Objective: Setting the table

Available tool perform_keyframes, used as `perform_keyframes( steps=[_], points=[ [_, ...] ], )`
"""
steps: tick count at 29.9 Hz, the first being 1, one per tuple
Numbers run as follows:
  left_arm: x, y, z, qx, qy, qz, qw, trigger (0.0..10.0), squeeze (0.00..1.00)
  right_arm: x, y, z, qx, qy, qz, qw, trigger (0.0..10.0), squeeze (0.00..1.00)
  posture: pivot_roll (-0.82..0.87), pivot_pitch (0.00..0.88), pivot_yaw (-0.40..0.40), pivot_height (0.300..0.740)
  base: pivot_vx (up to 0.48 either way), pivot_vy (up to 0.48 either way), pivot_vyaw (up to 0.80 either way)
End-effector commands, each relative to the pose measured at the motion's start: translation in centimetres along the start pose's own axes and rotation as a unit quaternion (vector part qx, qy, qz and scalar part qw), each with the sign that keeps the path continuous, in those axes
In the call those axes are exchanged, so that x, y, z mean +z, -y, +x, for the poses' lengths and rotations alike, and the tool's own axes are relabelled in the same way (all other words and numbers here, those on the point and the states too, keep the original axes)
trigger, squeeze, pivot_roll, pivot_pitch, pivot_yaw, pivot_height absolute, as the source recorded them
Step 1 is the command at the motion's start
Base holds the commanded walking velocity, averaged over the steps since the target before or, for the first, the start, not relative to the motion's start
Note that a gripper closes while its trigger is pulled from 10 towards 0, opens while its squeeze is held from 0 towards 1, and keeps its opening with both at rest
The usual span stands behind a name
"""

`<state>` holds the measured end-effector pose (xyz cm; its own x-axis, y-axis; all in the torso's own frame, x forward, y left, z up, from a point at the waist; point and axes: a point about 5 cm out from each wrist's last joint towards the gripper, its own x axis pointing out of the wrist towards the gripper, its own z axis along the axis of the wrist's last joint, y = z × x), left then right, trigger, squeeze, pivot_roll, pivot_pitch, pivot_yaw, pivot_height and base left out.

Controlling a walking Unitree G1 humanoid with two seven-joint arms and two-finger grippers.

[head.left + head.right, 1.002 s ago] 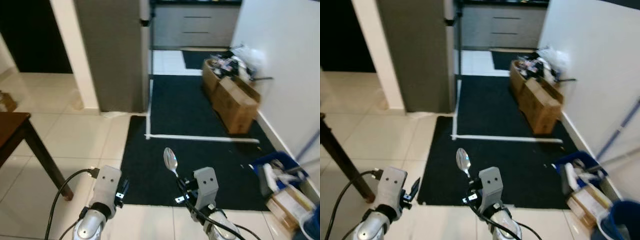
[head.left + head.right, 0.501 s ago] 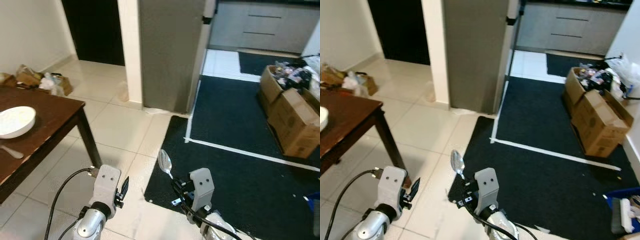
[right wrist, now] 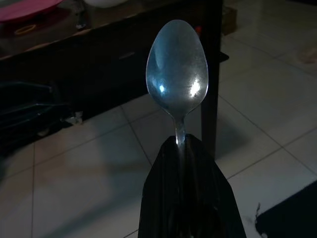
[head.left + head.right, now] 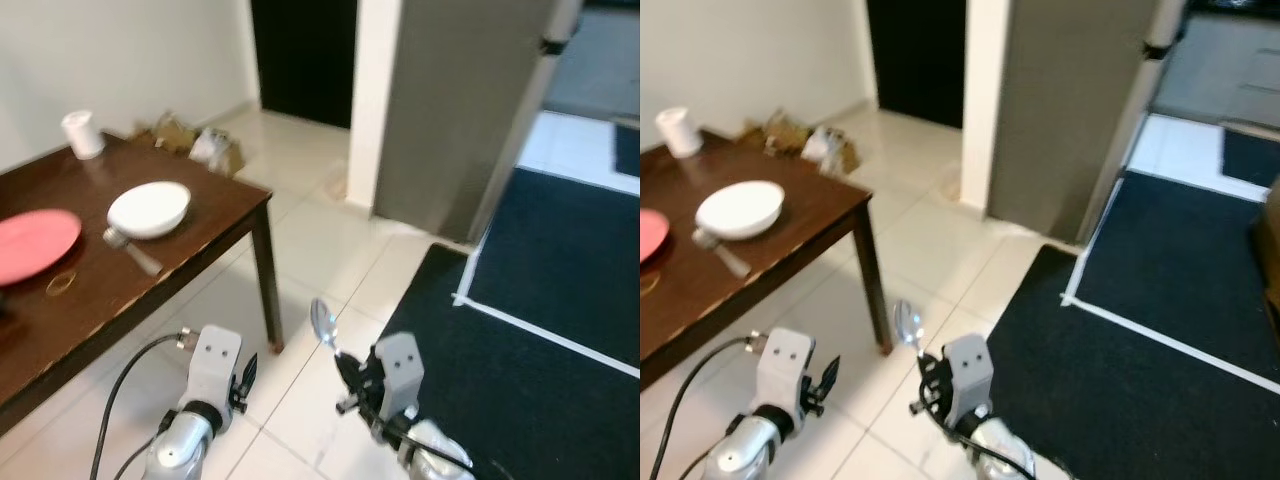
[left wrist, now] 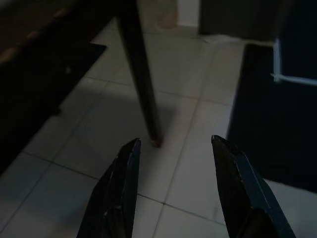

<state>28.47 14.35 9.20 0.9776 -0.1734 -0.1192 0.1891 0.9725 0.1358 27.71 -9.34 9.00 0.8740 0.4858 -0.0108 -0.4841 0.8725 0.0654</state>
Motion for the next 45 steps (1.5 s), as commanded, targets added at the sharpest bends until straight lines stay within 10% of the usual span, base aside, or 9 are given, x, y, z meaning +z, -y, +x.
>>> perform_keyframes(
  steps=[1,45],
  points=[
    [-0.6,0.0,-0.2,0.002,-0.015,0.001,1.000,10.0,0.00,-0.3,-0.2,-0.2,0.002,-0.004,0.006,1.000,10.0,0.00,0.09,0.063,0.067,0.740,0.000,0.000,0.77],
    [0.5,-0.3,0.5,0.014,-0.006,0.011,1.000,10.0,0.00,-0.3,-0.3,-0.2,0.006,-0.004,0.006,1.000,10.0,0.00,0.09,0.052,0.071,0.740,0.000,0.000,0.77]
  ],
)
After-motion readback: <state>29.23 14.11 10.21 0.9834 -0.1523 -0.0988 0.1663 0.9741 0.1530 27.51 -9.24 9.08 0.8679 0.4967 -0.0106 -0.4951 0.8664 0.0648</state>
